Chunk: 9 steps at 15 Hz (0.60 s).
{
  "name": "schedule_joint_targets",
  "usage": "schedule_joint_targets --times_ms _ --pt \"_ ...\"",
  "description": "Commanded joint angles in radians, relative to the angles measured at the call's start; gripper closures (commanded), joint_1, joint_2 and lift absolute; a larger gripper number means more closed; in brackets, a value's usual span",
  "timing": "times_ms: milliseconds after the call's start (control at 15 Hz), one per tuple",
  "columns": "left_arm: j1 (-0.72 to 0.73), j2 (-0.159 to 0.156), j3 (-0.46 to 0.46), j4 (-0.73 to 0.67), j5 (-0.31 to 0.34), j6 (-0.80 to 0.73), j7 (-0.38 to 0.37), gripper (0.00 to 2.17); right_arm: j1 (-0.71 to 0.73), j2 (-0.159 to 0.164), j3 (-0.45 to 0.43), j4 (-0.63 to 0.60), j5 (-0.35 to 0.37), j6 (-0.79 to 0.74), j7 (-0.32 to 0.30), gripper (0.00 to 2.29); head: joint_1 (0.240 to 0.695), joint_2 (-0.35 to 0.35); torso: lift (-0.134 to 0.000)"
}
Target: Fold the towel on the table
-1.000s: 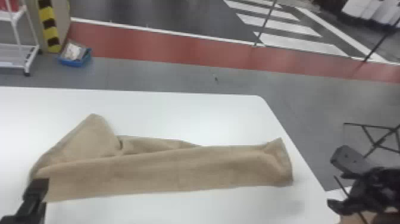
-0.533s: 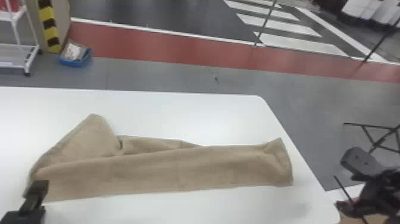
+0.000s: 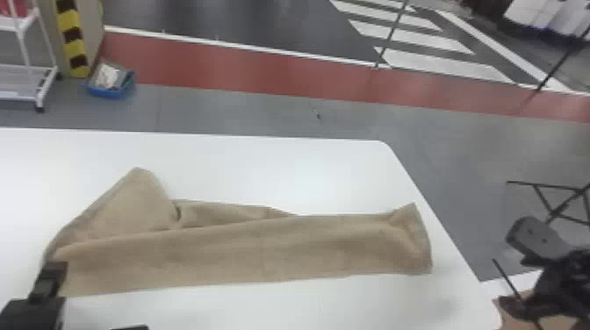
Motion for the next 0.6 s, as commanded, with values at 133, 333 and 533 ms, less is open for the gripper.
schedule_joint_targets --times_ms 133,333,533 --pt "-0.004 0.001 0.016 0.005 -0.012 0.0 -0.021 0.73 -0.002 0.0 0.004 0.005 -0.005 -0.004 -0.001 0.19 0.695 -0.35 -0.124" --pt "-0.013 0.004 0.03 0.006 -0.012 0.0 -0.057 0.73 -0.002 0.0 0.006 0.005 -0.005 -0.004 -0.001 0.19 0.695 -0.35 -0.124" --pt "-0.019 0.013 0.041 0.01 -0.018 -0.003 -0.101 0.73 -0.002 0.0 0.004 0.005 -0.005 -0.004 -0.001 0.19 0.695 -0.35 -0.124"
